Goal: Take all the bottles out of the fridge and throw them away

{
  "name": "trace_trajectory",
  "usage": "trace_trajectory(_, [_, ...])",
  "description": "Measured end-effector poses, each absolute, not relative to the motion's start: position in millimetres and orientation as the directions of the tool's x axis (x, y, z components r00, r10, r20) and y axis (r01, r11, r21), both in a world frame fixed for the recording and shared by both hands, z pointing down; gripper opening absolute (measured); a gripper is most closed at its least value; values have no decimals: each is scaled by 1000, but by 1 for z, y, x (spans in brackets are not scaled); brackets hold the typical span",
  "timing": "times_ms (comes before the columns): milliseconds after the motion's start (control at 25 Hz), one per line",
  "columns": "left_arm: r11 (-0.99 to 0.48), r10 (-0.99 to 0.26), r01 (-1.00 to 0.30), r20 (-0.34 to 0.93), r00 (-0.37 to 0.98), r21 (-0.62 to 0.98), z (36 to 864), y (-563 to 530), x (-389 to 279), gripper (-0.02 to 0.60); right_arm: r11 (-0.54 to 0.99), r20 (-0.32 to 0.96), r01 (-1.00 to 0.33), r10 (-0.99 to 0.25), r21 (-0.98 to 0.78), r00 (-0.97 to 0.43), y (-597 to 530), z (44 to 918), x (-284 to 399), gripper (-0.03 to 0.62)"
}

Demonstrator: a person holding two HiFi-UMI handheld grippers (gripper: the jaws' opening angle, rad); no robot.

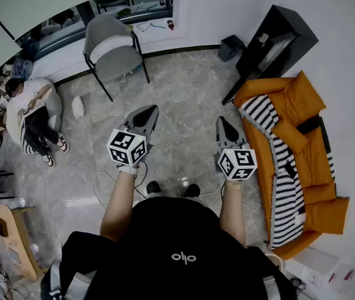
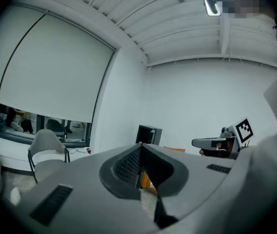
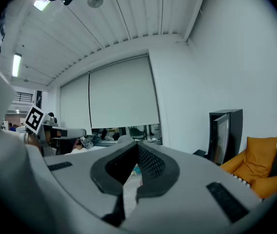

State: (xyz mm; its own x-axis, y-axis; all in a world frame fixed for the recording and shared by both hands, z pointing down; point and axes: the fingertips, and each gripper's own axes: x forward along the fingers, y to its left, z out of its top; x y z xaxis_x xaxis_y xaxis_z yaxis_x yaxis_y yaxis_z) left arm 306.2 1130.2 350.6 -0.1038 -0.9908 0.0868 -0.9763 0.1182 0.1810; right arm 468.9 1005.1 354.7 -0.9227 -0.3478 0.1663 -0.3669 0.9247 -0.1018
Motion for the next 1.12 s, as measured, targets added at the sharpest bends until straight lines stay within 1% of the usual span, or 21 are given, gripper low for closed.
trace_trajectory(400, [84,-993,-982,99,-68,168,362,1171,270,0,909,181,-407,-388,-83,-904,1044,364,435,1])
trace_trajectory(720, [82,-990,-980,126,-59,181,387,1190,233,0,887,201,-446,-419,-115,-885,1059,380,412,2])
trace_trajectory(920, [93,-988,-979,139,-68,180,399,1163,208,0,889,219,-441,-410,-122,-886,1031,394,389,2])
trace_trajectory(1120, [115,-984,-980,156,-90,164,408,1120,156,0,891,215,-435,-402,-132,-890,975,405,335,2])
